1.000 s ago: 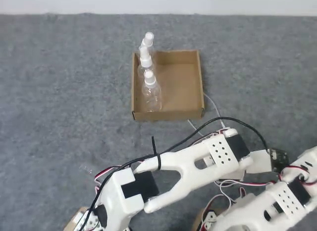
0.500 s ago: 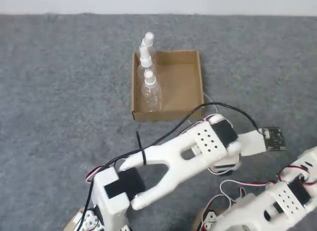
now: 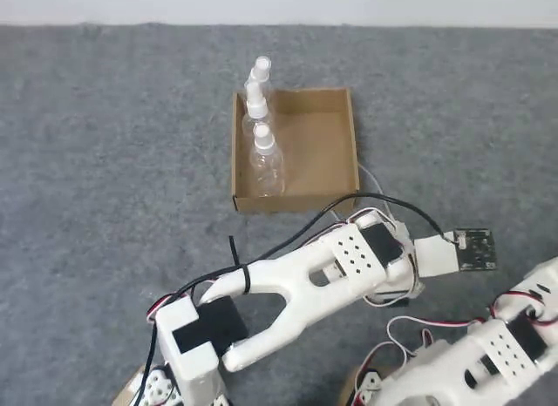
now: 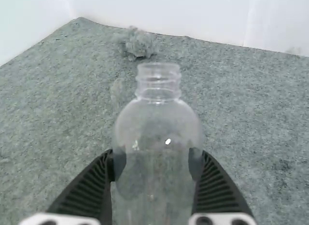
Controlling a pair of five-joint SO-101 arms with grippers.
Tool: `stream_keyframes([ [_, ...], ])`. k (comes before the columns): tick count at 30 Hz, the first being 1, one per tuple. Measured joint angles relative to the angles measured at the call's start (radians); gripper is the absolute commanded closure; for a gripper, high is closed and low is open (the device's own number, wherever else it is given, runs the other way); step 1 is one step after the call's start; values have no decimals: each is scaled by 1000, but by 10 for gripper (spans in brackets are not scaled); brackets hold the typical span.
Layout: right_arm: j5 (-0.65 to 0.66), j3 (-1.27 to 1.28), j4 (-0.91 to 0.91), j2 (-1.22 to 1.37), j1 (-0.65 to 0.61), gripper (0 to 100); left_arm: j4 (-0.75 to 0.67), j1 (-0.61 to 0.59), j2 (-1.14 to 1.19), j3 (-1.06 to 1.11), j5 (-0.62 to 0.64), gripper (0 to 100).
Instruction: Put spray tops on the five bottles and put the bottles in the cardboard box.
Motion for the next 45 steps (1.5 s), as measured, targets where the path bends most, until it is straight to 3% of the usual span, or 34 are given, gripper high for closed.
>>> stream_keyframes([
  [9,0,0,0,0,0,932,-77,-28,8,0,-86,768],
  [17,0,0,0,0,0,932,-77,-29,190,-72,-120,768],
  [31,60,29,0,0,0,935,169,-29,414,-428,-123,819],
  [45,143,29,0,0,0,936,242,-28,443,-480,-121,821],
])
